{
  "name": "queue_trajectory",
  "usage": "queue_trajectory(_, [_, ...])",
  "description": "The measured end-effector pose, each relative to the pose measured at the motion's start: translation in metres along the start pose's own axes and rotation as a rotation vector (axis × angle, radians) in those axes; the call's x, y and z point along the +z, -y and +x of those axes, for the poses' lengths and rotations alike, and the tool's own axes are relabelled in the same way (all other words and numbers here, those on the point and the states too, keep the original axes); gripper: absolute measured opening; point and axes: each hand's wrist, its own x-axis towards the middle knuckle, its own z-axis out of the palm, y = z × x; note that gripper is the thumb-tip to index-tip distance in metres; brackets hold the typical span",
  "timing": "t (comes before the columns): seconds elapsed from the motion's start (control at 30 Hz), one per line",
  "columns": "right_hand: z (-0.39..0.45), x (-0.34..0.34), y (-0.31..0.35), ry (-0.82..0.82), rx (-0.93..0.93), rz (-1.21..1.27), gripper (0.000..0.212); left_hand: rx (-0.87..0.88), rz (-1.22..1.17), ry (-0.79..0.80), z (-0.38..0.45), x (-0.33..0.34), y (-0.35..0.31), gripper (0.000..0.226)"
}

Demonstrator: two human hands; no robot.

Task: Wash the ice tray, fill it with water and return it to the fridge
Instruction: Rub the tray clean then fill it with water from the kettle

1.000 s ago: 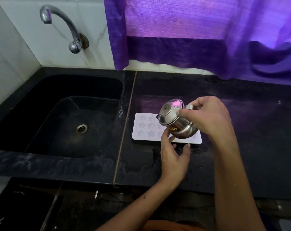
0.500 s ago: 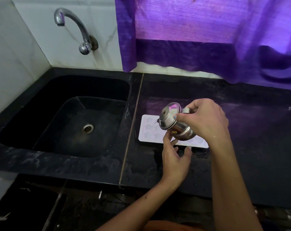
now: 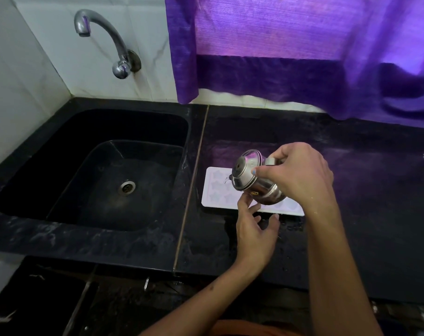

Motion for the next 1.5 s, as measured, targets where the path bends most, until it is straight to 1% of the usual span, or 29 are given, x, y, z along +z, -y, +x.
queue_trajectory(0.13, [0.002, -0.002, -0.002, 0.005, 0.006, 0.022, 0.022, 0.024, -0.009, -0.018, -0.001, 0.001, -0.001, 0.064])
queue_trajectory(0.23, [0.008, -0.003, -0.008, -0.002, 0.008, 0.103, 0.021, 0.05, -0.009, -0.038, -0.001, 0.0, -0.001, 0.064])
queue_trajectory(0.37, [0.024, 0.001, -0.025, -0.011, 0.047, 0.299, 0.023, 0.079, -0.014, -0.056, 0.006, -0.004, -0.002, 0.058])
queue_trajectory(0.57, [0.05, 0.016, -0.048, 0.048, 0.173, 0.742, 0.021, 0.091, -0.027, -0.135, 0.041, -0.019, -0.012, 0.04])
queue_trajectory(0.7, [0.061, 0.035, -0.055, 0.062, 0.239, 0.918, 0.024, 0.11, -0.027, -0.177, 0.072, -0.027, -0.022, 0.039])
queue_trajectory(0.83, [0.071, 0.053, -0.06, 0.04, 0.295, 1.016, 0.019, 0.127, -0.009, -0.198, 0.099, -0.029, -0.025, 0.038])
queue_trajectory(1.0, [0.09, 0.066, -0.062, 0.009, 0.367, 1.123, 0.011, 0.093, -0.037, -0.168, 0.118, -0.023, -0.025, 0.041])
queue_trajectory(1.23, [0.128, 0.078, -0.058, -0.014, 0.436, 1.185, 0.011, 0.029, -0.003, -0.172, 0.155, -0.015, -0.029, 0.044])
queue_trajectory(1.33, [0.15, 0.08, -0.053, -0.011, 0.462, 1.232, 0.016, 0.001, 0.024, -0.185, 0.179, -0.011, -0.034, 0.045])
queue_trajectory(1.5, [0.196, 0.08, -0.043, 0.01, 0.499, 1.274, 0.012, -0.032, 0.046, -0.197, 0.226, 0.0, -0.045, 0.044])
